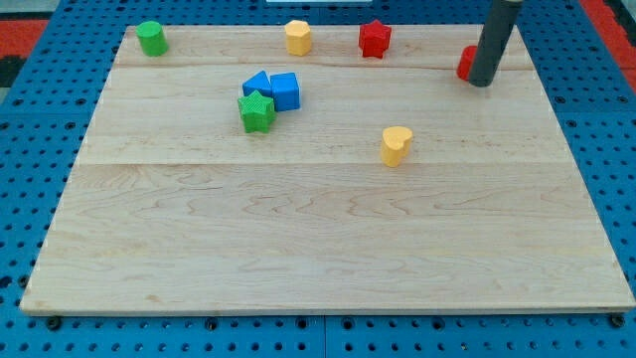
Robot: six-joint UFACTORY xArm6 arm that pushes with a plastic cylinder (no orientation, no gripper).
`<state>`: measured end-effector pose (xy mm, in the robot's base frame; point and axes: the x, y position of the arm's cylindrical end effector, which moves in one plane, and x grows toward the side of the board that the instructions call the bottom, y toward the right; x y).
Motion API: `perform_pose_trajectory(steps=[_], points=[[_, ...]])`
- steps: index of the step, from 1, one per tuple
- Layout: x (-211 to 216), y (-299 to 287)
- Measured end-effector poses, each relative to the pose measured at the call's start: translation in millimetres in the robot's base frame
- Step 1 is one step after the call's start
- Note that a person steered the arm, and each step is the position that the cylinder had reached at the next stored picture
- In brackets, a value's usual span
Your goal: Push the red star towards the center
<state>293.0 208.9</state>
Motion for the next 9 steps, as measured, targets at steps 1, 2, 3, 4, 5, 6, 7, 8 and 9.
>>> perform_pose_trajectory(steps=[1, 2, 3, 4, 5, 6, 7, 8, 9], points=[[-27, 0], [-25, -4], [-32, -43], [-65, -51], [-101, -62], [-100, -113], [-71, -151], [-63, -166], [-63, -166]])
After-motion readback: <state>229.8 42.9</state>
